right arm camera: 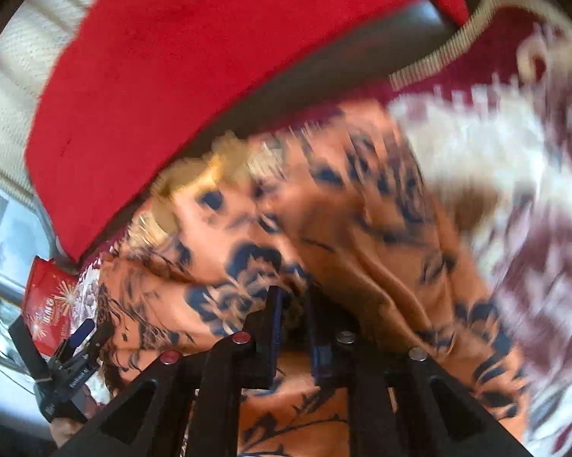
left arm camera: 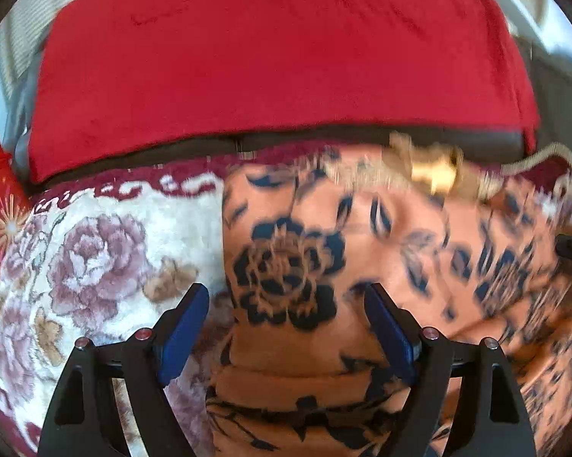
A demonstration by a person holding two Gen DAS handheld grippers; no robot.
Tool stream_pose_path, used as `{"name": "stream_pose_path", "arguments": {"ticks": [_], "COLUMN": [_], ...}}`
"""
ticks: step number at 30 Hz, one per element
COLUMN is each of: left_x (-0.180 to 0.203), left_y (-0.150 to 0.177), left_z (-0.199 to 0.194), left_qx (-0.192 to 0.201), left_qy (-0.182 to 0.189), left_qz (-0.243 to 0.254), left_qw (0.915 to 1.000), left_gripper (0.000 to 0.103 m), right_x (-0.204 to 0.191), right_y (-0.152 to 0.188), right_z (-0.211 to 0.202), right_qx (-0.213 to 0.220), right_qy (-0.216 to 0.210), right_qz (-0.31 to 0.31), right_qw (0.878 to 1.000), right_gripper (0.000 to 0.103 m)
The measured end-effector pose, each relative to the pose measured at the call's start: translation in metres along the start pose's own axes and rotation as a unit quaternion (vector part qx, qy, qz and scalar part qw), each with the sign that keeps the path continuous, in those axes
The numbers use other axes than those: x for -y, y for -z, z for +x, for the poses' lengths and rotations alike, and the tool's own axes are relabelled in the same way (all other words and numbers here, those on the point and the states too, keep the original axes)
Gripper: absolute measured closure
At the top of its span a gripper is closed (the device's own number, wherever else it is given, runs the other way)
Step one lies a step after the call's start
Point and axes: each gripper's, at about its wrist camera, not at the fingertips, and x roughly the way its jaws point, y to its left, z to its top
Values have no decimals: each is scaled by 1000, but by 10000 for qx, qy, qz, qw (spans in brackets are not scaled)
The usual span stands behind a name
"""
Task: Fold small clothes
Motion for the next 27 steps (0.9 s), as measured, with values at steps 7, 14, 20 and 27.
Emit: {"name": "stream_pose_path", "arguments": {"ticks": [7,14,20,27], "left_x": [24,35,52,50], "left_y": [-5,-6,6,8], "left_z": [17,27,17,19], "left_qx": [29,-155,35,62], "left_qy": [-106,-350,-642,-621], "left_qz": [339,399,700,710], "left_qw": [9994,9985,9955,9955], "left_gripper": [19,15,15,15], "right_x": [-29,-22,-40,-49], "right_y": [-8,-2,10,22], "right_z": [27,51,18,43], "right_qx": [16,-162,105,-359], "right_qy": [-601,-634,-920,-630], "right_qz": [-188,-165,-444,-539], "right_qw": [9980,9977,9947,9959], "right_gripper": [80,79,78,76]}}
